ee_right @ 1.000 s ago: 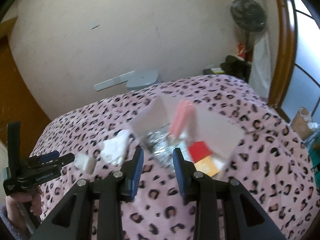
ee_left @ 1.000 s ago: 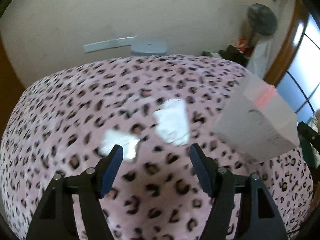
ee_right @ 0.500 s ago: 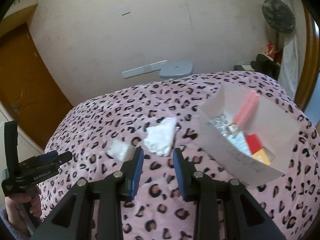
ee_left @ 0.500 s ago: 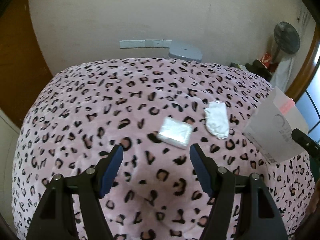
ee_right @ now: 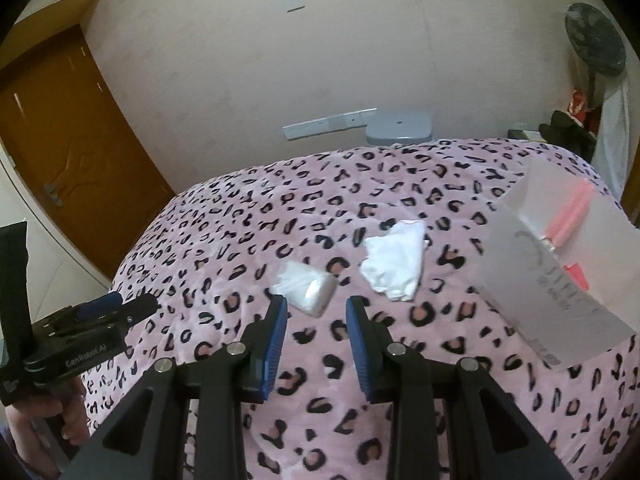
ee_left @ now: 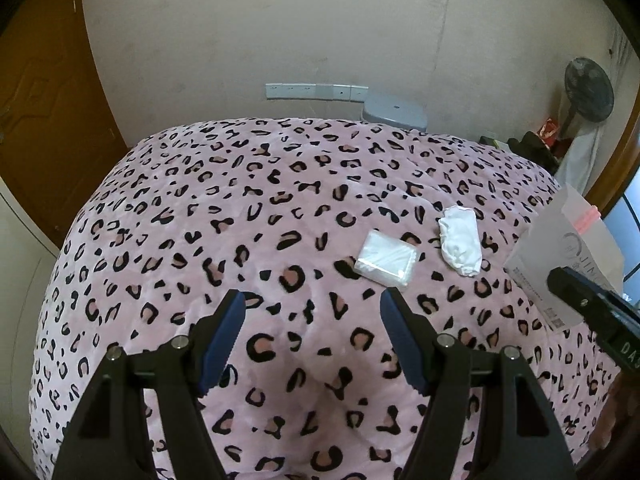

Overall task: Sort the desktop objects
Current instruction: 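Withdraw both tools from the bag toward the clear packet and white cloth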

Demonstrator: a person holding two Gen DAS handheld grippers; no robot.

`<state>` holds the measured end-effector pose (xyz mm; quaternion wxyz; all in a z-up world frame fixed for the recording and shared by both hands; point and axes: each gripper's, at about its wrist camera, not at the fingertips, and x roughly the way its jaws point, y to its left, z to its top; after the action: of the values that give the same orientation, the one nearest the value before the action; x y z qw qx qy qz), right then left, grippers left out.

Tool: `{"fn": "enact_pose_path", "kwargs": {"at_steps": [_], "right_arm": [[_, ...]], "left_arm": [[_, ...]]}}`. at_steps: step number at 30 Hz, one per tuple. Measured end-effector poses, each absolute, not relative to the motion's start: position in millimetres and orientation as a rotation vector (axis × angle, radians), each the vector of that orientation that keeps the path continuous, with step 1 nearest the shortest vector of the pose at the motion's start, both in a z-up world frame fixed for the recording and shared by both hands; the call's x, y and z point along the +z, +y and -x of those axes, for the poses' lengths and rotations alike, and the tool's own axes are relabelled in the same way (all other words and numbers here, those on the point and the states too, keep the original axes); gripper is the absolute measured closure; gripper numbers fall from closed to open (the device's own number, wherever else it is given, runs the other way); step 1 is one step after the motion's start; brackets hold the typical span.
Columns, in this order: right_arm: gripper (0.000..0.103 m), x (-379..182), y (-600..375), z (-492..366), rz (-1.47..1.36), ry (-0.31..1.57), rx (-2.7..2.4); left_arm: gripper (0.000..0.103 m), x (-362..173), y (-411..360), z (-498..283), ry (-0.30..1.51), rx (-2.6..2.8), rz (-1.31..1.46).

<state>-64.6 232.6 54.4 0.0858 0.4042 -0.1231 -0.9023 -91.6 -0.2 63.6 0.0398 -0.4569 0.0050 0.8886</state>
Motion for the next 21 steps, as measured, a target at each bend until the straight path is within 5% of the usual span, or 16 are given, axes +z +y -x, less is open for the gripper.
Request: {"fn": "enact_pose_path", "kwargs": {"at_steps": [21], "right_arm": [[0.072,1,216,100,-1.335,-0.405,-2.631]], "left_arm": [[0.026,25,14,125,-0.004,2.664,1.447]]}}
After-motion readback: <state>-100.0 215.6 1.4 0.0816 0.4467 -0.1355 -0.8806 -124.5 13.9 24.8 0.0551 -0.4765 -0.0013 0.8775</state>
